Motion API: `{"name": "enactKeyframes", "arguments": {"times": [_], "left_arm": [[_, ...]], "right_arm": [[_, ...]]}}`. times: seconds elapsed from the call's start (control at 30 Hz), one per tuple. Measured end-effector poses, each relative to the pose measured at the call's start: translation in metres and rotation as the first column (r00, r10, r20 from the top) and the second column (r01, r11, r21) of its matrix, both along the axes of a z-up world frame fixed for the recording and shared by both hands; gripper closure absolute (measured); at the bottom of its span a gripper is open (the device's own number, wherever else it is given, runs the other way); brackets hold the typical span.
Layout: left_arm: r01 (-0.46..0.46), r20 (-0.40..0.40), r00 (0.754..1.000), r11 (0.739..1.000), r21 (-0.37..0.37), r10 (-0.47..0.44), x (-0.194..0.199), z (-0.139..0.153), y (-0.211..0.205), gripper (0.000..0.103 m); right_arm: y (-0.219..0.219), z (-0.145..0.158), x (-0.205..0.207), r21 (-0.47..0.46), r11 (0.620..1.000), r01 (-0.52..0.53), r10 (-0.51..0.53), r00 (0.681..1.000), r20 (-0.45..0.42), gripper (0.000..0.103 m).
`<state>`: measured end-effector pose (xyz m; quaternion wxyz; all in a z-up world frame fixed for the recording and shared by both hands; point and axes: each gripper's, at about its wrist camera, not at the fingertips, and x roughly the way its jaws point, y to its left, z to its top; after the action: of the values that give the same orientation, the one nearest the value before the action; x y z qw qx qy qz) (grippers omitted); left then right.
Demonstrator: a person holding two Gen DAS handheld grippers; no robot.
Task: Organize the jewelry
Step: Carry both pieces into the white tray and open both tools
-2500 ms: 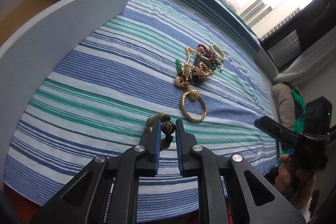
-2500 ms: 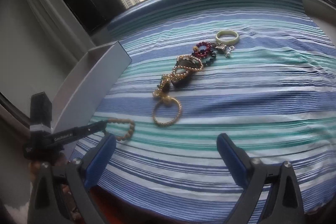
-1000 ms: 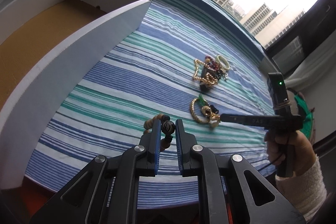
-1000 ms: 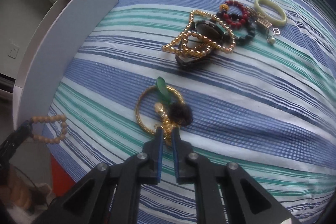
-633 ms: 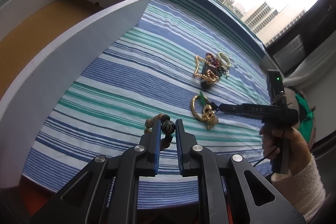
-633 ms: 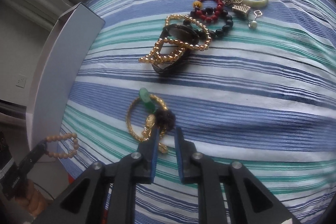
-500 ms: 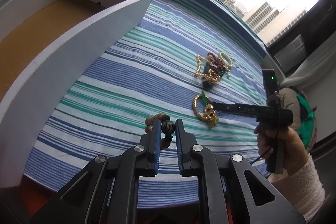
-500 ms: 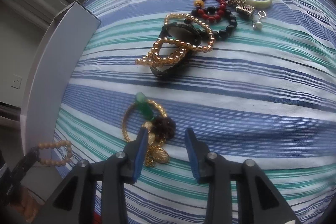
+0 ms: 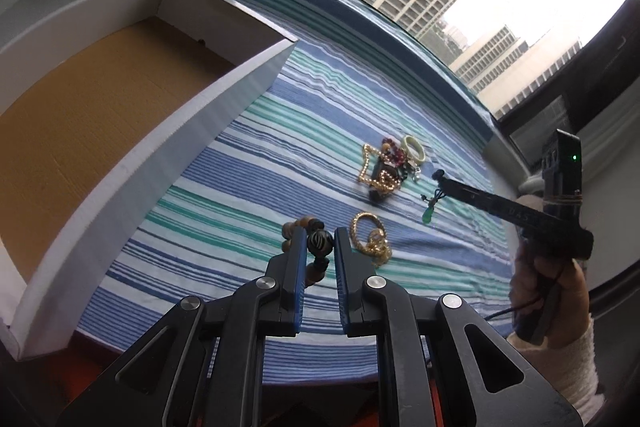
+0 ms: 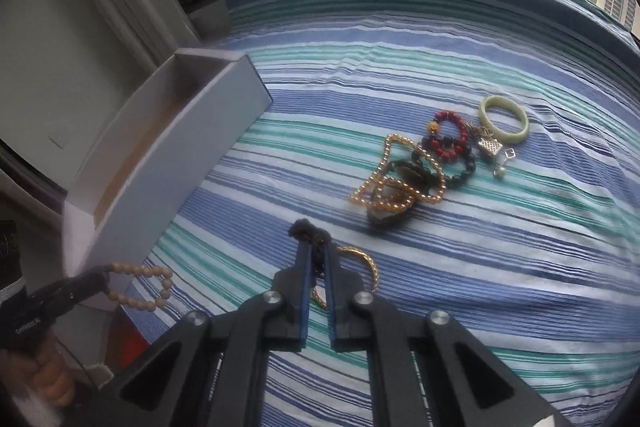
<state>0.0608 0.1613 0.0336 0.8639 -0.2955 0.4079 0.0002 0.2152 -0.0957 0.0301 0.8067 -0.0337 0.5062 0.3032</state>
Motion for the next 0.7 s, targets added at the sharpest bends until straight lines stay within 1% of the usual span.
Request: {"name": "enactKeyframes", "arguments": {"times": [0.1, 0.2, 0.3, 0.37, 0.43, 0.53, 0.63, 0.7], "left_arm": [[-0.061, 0.044, 0.997, 0.998, 0.024, 0.06, -0.017, 0.027, 0.024, 0.091], [-0.147, 0.075, 0.987, 0.987, 0.071, 0.141, -0.033, 0.047, 0.053, 0.091], [-0.237, 0.077, 0.97, 0.964, 0.121, 0.229, -0.045, 0.053, 0.083, 0.091], [-0.281, 0.064, 0.96, 0.948, 0.147, 0.274, -0.05, 0.048, 0.1, 0.091], [-0.316, 0.036, 0.948, 0.933, 0.172, 0.315, -0.051, 0.037, 0.113, 0.091], [-0.345, -0.023, 0.934, 0.919, 0.189, 0.355, -0.046, 0.013, 0.129, 0.091], [-0.357, -0.087, 0.921, 0.912, 0.204, 0.38, -0.04, -0.015, 0.139, 0.091], [-0.359, -0.123, 0.912, 0.907, 0.218, 0.391, -0.039, -0.029, 0.142, 0.091]], "right_arm": [[0.021, 0.034, -0.011, 0.046, 0.997, -0.055, 0.053, 0.998, 0.046, 0.097], [0.055, 0.063, -0.022, 0.103, 0.987, -0.122, 0.114, 0.99, 0.083, 0.097], [0.096, 0.084, -0.035, 0.142, 0.969, -0.203, 0.188, 0.976, 0.115, 0.097], [0.127, 0.09, -0.041, 0.156, 0.954, -0.255, 0.236, 0.963, 0.126, 0.097], [0.158, 0.091, -0.045, 0.16, 0.94, -0.301, 0.282, 0.951, 0.131, 0.097], [0.204, 0.081, -0.047, 0.155, 0.923, -0.353, 0.339, 0.934, 0.112, 0.097], [0.248, 0.06, -0.051, 0.112, 0.912, -0.395, 0.385, 0.917, 0.104, 0.097], [0.271, 0.042, -0.053, 0.091, 0.908, -0.409, 0.403, 0.912, 0.083, 0.097]]}}
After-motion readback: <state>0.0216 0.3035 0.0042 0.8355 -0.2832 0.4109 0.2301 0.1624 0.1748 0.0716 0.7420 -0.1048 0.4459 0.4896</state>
